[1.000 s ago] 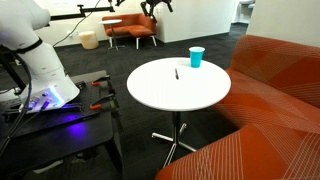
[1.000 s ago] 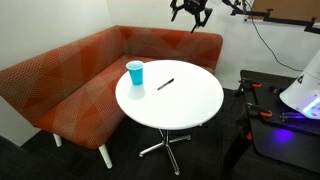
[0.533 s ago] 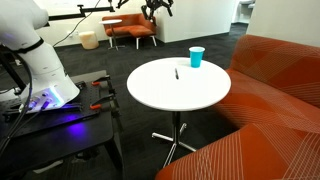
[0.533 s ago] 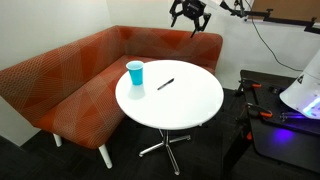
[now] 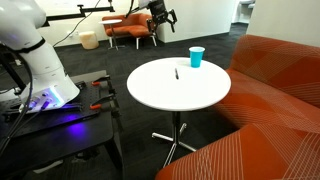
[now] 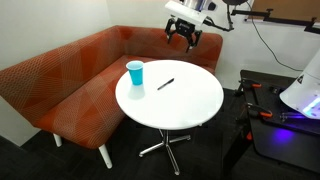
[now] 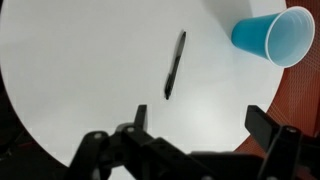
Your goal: Pick up the pen from the table and put it in the light blue cup.
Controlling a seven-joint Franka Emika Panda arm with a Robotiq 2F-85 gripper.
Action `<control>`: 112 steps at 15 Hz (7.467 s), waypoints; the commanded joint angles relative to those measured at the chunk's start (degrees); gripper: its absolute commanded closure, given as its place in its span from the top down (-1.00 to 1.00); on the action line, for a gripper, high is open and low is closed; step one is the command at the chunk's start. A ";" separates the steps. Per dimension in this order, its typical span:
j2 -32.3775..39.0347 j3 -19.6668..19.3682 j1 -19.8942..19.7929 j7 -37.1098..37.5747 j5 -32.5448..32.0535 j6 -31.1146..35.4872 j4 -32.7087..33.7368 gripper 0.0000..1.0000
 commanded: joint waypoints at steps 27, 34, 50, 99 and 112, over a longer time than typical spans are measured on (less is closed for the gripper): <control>30.03 -13.83 9.68 -4.99 13.73 -6.40 21.48 1.00; 35.62 -15.50 10.16 -3.68 13.06 -11.32 27.99 1.00; 38.92 -16.89 13.14 -2.91 12.15 -11.95 29.95 0.64; 22.37 -27.16 36.26 38.89 -52.01 -29.68 28.09 -0.94; 30.38 -17.29 28.51 38.69 -63.37 -38.81 36.92 -0.94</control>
